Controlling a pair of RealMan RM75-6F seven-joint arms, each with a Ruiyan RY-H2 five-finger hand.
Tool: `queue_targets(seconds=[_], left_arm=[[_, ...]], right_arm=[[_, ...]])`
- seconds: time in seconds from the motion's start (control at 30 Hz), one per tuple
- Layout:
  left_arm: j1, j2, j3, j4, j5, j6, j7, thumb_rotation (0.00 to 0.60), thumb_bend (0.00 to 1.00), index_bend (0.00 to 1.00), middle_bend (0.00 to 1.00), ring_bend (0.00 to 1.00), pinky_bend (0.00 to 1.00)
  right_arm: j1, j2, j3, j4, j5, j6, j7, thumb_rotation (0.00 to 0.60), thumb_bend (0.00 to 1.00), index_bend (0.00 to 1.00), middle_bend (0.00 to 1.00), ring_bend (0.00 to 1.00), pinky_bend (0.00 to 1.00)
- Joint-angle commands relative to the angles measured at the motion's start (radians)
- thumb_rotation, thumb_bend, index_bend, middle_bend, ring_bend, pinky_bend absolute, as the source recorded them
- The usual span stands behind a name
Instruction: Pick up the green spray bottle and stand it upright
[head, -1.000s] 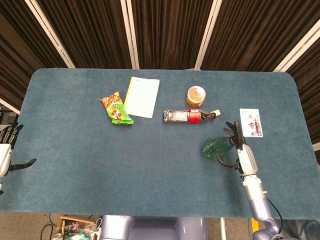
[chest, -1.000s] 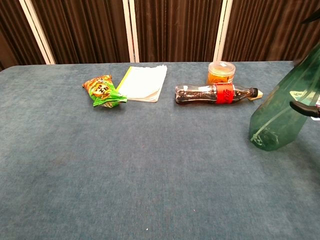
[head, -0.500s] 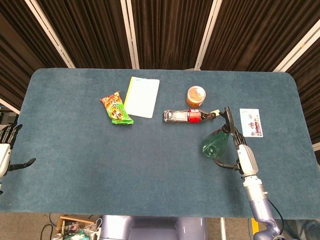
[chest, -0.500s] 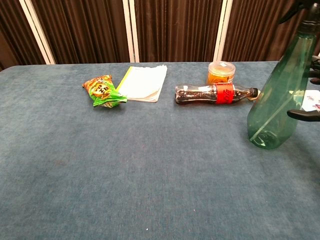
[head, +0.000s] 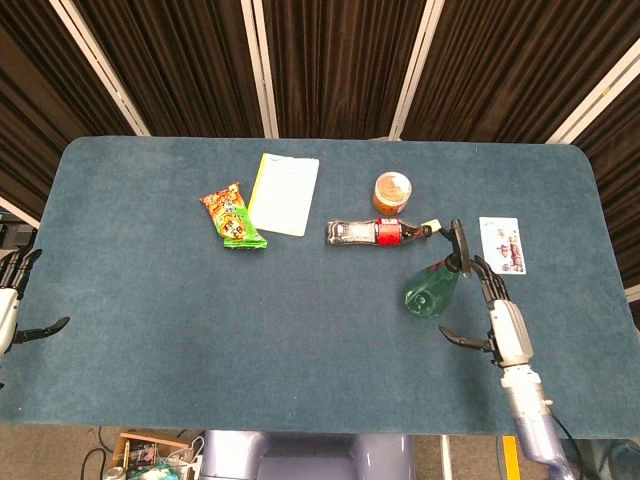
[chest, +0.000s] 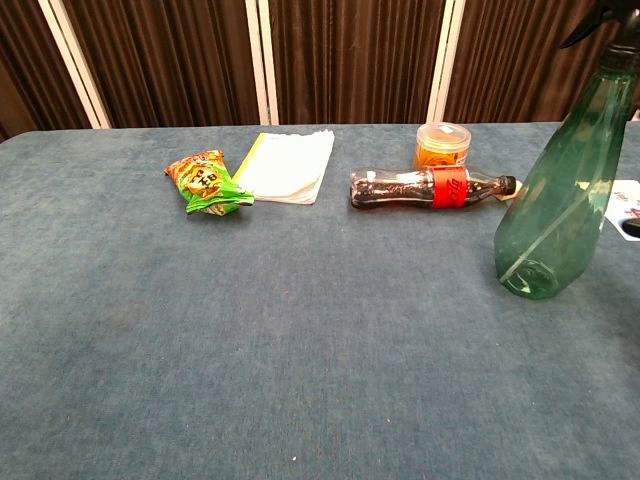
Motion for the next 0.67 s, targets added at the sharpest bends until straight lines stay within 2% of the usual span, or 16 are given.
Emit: queue_targets(seconds=[0.03,0.17,0.2,0.27,0.33,0.37,0.43,0.5,0.67], left_arm=[[0.002,0.001,0.0,-0.002,0.001,0.004,0.0,0.6,0.13,0.0,0.0,0.0,0.09],[0.003,-0.002,0.001,-0.005,0.0,0.006,0.01,0.6,0.12,0.0,0.0,0.0,0.09],[0.002,-0.004,0.003,-0.007,0.001,0.003,0.017,0.6,0.12,0.0,0.0,0.0,0.09],[-0.001,-0.008,0.006,-0.009,0.003,-0.001,0.03,0.6,0.12,0.0,0.0,0.0,0.09],[-0.003,-0.014,0.011,-0.013,0.006,-0.006,0.047,0.6,0.12,0.0,0.0,0.0,0.09],[-0.004,-0.016,0.013,-0.015,0.008,-0.008,0.055,0.6,0.12,0.0,0.0,0.0,0.09],[-0.007,-0.02,0.018,-0.019,0.012,-0.013,0.07,0.6,0.12,0.0,0.0,0.0,0.09],[-0.007,-0.026,0.019,-0.02,0.011,-0.011,0.091,0.6,0.12,0.0,0.0,0.0,0.09],[-0.007,-0.028,0.015,-0.019,0.004,-0.011,0.095,0.6,0.12,0.0,0.0,0.0,0.09]], right_arm=[[-0.037,0.056,-0.03,-0.004,-0.021,0.035,-0.026,0.6,0.2,0.0,0.0,0.0,0.0],[-0.04,0.171,-0.06,0.035,-0.003,-0.016,-0.191,0.6,0.23,0.0,0.0,0.0,0.0],[-0.035,0.223,-0.058,0.029,0.053,-0.067,-0.306,0.6,0.23,0.0,0.0,0.0,0.0],[-0.021,0.271,-0.031,-0.017,0.155,-0.108,-0.496,0.6,0.24,0.0,0.0,0.0,0.0],[-0.01,0.248,0.015,-0.015,0.246,-0.068,-0.694,0.6,0.25,0.0,0.0,0.0,0.0],[-0.003,0.222,0.033,0.002,0.262,-0.041,-0.746,0.6,0.25,0.0,0.0,0.0,0.0],[0.007,0.174,0.053,0.044,0.276,-0.01,-0.793,0.6,0.25,0.0,0.0,0.0,0.0],[0.012,0.144,0.063,0.065,0.29,-0.021,-0.767,0.6,0.25,0.0,0.0,0.0,0.0],[0.018,0.15,0.053,0.089,0.299,-0.094,-0.688,0.6,0.25,0.0,0.0,0.0,0.0]])
